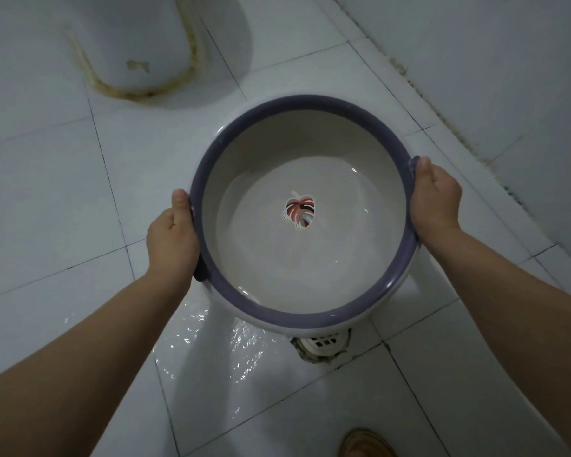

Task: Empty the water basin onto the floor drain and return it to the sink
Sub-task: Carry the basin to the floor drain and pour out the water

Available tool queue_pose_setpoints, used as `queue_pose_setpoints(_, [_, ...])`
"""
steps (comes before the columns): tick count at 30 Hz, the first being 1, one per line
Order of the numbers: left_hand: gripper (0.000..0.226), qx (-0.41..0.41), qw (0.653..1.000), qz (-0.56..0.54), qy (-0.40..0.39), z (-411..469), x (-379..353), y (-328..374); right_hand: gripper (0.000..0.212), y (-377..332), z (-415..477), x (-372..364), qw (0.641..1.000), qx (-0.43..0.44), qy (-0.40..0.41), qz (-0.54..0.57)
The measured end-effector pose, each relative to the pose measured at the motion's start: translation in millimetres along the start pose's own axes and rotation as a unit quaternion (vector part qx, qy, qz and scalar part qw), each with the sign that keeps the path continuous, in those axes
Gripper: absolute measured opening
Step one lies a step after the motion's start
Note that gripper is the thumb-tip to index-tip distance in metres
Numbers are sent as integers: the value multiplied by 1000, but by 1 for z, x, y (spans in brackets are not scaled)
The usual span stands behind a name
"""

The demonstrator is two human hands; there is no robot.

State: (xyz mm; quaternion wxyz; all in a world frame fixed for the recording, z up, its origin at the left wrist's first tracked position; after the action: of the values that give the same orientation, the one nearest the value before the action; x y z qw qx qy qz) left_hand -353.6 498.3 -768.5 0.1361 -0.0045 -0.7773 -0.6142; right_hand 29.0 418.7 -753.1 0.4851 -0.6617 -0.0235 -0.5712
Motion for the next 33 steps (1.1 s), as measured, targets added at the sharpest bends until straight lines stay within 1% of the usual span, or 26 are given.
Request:
queue_pose_setpoints(7, [54, -7, 1000, 0, -1, -4, -1, 2, 33, 0, -1, 0, 1000, 2, -4, 13])
queue_pose_setpoints(17, [54, 3, 1000, -2, -3, -5, -1, 1, 35, 1, -2, 1, 1000, 12, 2, 0])
queue_pose_setpoints(23, [54, -15, 1000, 1, -6, -6, 0, 4, 35, 2, -2, 2, 1000, 9, 1, 1])
queue_pose_setpoints(33, [55, -8, 1000, 13, -10, -6, 0, 3, 41, 0, -5, 4, 1000, 16, 7, 6])
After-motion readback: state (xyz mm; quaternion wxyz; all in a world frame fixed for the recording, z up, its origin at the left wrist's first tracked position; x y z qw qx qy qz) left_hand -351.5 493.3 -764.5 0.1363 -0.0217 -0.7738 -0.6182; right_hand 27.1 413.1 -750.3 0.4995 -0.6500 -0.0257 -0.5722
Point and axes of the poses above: each hand's wrist, its own z-axis towards the middle knuckle, its own x-axis out of the back of the hand, y = z × x, the point moved 7 cm from there along z, towards the middle knuckle, and after that the axes turned 15 degrees about -z, right-handed, at the moved point
